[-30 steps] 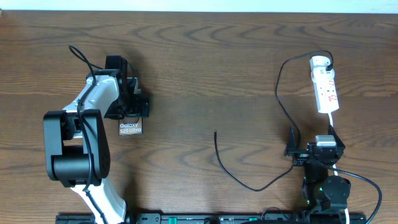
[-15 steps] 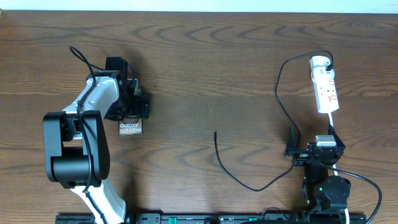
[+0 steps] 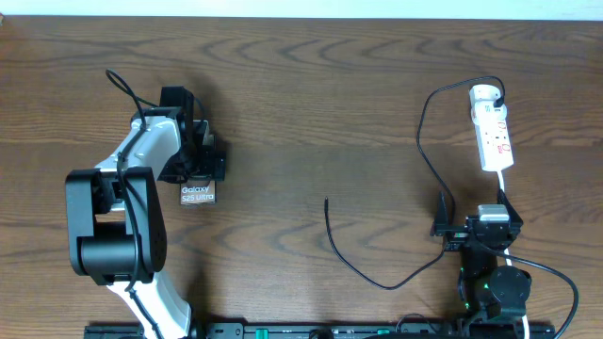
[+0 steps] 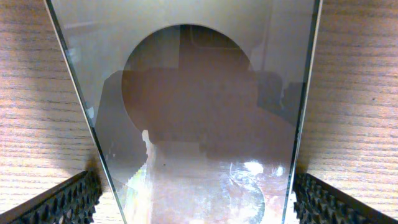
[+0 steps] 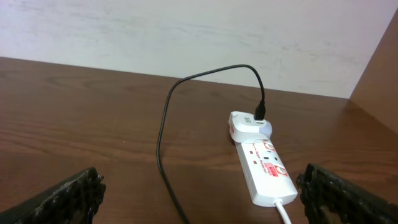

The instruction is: Plug charger to phone and switch on socket

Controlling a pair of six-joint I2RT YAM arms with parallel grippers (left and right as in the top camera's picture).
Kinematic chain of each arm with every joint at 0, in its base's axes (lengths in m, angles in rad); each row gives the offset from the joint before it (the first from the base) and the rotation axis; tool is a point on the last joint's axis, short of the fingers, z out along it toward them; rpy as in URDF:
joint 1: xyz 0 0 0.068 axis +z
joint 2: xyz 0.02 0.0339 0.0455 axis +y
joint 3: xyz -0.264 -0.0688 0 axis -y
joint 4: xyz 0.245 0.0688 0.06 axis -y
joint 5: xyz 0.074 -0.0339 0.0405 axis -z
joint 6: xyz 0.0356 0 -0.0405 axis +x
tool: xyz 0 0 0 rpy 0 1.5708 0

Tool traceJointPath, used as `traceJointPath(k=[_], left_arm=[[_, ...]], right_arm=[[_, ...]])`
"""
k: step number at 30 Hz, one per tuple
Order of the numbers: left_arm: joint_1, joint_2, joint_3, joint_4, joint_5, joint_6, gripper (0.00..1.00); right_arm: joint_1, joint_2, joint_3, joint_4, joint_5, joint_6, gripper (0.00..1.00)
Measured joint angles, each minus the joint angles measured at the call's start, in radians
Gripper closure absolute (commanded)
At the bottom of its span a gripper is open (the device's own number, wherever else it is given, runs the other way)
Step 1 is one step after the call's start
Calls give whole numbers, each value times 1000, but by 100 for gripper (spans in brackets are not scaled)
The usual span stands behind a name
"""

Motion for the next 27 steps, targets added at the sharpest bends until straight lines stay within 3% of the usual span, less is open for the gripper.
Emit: traceJointPath(k=[27], left_arm=[[0,0,-3,11,-5,0,2]], right_arm=[[0,0,0,0,0,0,1]])
